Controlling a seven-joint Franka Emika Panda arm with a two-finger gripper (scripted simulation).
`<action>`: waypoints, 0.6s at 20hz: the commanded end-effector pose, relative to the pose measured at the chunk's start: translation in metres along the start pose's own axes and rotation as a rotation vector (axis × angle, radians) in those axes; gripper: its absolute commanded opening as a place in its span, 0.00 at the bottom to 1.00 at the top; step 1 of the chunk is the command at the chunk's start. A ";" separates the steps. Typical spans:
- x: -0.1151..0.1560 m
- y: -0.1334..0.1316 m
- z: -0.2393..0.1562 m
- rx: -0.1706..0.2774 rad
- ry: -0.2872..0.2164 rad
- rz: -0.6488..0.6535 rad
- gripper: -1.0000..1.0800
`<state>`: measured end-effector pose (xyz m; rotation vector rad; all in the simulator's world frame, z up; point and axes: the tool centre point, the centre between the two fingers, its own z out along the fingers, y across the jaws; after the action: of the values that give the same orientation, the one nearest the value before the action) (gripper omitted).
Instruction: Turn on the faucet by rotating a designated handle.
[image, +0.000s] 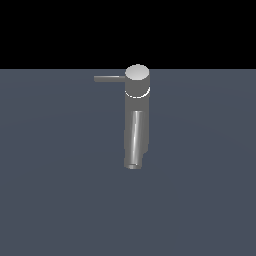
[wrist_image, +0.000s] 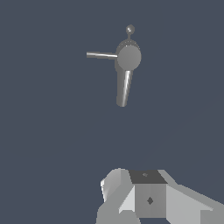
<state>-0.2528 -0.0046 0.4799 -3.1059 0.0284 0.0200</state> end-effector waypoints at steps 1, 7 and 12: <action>0.000 0.000 0.000 0.000 0.000 0.000 0.00; 0.001 -0.002 0.004 0.007 0.008 0.024 0.00; 0.004 -0.008 0.013 0.023 0.026 0.082 0.00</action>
<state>-0.2497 0.0018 0.4699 -3.0868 0.1261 -0.0099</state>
